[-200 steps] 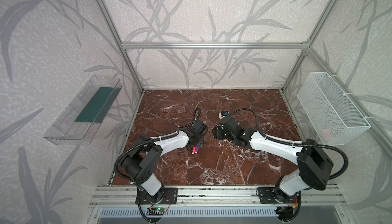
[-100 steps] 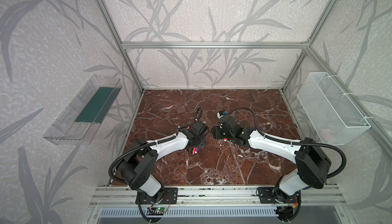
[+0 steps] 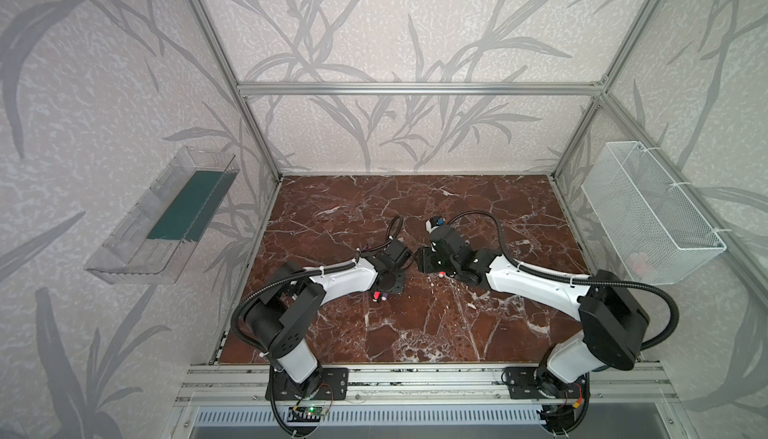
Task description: Insert the pens into the pen caps
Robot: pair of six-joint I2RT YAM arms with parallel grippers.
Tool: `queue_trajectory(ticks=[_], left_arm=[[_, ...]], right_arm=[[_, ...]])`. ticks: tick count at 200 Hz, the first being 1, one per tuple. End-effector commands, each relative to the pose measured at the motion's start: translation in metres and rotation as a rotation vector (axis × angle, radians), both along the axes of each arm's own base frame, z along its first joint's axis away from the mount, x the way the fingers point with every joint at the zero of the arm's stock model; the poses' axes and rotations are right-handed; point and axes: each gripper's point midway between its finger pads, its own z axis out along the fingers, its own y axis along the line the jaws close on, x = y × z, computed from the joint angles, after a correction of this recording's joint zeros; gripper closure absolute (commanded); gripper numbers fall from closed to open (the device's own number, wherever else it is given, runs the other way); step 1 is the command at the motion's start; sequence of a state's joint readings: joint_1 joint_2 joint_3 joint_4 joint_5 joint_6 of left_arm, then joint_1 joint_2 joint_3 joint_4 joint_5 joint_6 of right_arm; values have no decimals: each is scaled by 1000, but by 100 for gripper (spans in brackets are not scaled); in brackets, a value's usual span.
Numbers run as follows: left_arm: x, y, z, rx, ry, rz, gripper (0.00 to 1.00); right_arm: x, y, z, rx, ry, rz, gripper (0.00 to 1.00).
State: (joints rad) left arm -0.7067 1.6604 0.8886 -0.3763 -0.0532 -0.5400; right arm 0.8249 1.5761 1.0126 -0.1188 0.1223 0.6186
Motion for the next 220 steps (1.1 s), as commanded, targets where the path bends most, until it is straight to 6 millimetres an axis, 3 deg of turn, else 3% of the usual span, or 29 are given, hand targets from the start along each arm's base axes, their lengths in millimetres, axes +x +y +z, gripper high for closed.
queue_trajectory(ticks=[1,28,69,97,131,173,220], left_arm=[[5,-3,0,4,-5,-4,67],[6,-5,-1,-2,-2,-8,82],[8,-5,0,3,-5,-8,89],[10,-6,-1,3,0,-11,78],[14,-9,-5,18,19,-13,75],[14,-11,-12,28,37,-16,64],[12,-4,-16,79,43,-11,70]], right_arm=[[3,-6,2,-5,-18,-13,45],[11,-7,-9,-27,10,-29,46],[18,-9,-19,-40,45,-43,47],[18,-8,-21,-43,50,-40,48],[18,-9,-20,-46,45,-43,48],[17,-13,-18,-48,36,-50,48],[17,-15,-19,-46,36,-59,48]])
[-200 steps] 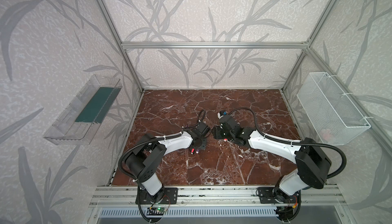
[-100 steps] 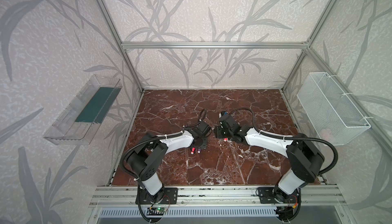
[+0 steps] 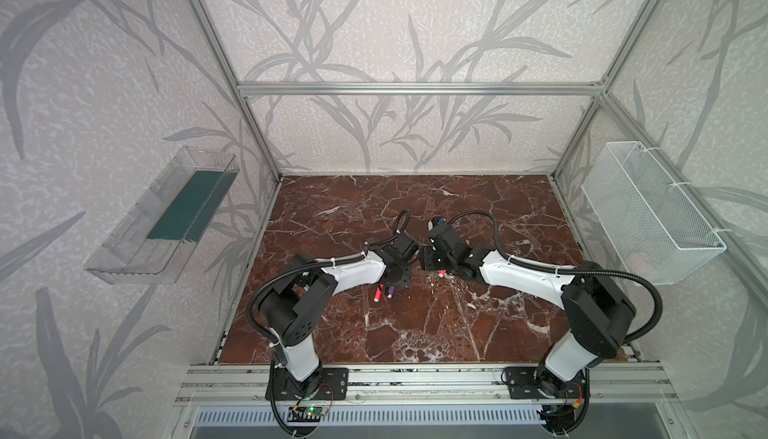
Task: Insert the pens into the pen caps
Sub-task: 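Close the left gripper on the thin purple marker near its tip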
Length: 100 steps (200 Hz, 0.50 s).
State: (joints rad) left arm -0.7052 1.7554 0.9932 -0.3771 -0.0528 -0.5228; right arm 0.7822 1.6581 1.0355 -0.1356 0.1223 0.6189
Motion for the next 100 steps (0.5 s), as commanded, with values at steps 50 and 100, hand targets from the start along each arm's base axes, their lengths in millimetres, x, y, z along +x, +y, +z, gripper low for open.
queue_trajectory(ticks=[50,100], left_arm=[[-15,30,-17,198,39,18,73],[-15,30,-20,229,44,10,73]], right_arm=[[3,-12,12,41,-22,-62,50],[4,-23,16,58,-44,-105,50]])
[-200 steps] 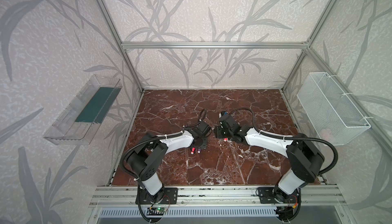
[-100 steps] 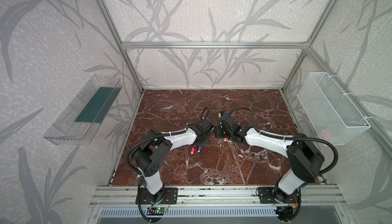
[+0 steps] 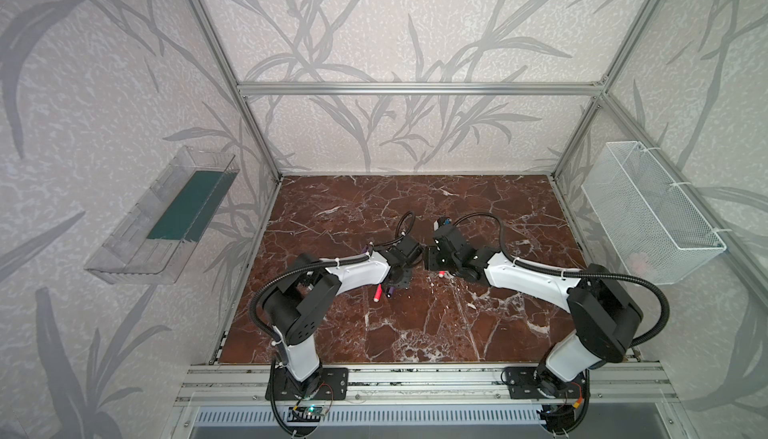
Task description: Insert the pens into the pen caps
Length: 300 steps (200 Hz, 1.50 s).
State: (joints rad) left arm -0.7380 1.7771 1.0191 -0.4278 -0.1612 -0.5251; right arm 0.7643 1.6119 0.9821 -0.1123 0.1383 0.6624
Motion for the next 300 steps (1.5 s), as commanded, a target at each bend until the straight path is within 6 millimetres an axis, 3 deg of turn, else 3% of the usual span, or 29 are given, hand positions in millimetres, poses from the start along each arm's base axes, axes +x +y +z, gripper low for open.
queue_trajectory(ticks=[1,89,136,181,212,223,248,296,300], left_arm=[[-16,22,-19,122,76,11,73],[-18,15,-23,89,90,-16,90],[-20,13,-31,88,124,-20,83],[-21,14,-32,94,131,-24,82],[-20,15,-30,89,118,-13,95],[-18,18,-25,80,104,3,100],[-14,27,-6,30,49,40,100],[-14,58,58,-48,-107,137,100],[-15,61,63,-56,-120,145,100]], right_arm=[[4,-8,14,30,-41,-46,50],[6,-10,14,45,-48,-64,50],[5,-13,16,47,-50,-67,50],[6,-14,16,46,-53,-71,50],[7,-13,13,47,-48,-75,51],[7,-13,12,48,-47,-78,51],[10,-10,9,51,-41,-77,51],[23,23,9,58,4,13,52],[24,26,-2,46,26,20,52]])
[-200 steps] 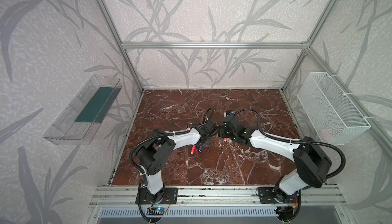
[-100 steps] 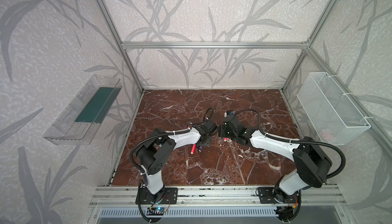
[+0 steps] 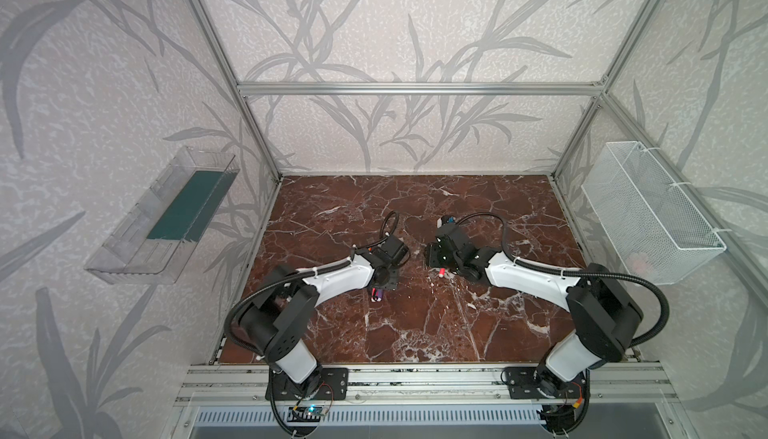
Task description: Insert the pens into the pen caps
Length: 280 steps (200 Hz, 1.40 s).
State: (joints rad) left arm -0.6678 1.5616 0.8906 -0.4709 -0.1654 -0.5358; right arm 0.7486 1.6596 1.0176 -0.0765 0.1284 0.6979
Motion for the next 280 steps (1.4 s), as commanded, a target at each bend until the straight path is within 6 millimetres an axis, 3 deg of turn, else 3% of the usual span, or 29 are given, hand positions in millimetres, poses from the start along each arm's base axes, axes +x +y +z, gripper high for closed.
queue_trajectory(ticks=[1,39,59,100,120,185,280], left_arm=[[-2,17,35,-24,-87,65,100],[-8,40,80,-127,-251,143,100],[-15,64,94,-127,-311,212,100],[-31,112,103,-118,-379,378,100],[-37,125,102,-132,-388,426,100],[-45,131,95,-164,-372,439,100],[-43,127,94,-182,-369,426,100]], right_arm=[[10,20,-3,3,26,57,52],[14,56,-11,22,66,138,51],[10,79,-14,6,75,186,50],[-3,119,-26,-40,89,283,49],[-7,136,-34,-75,101,311,49],[-3,165,-61,-188,133,344,49],[8,182,-80,-244,147,364,49]])
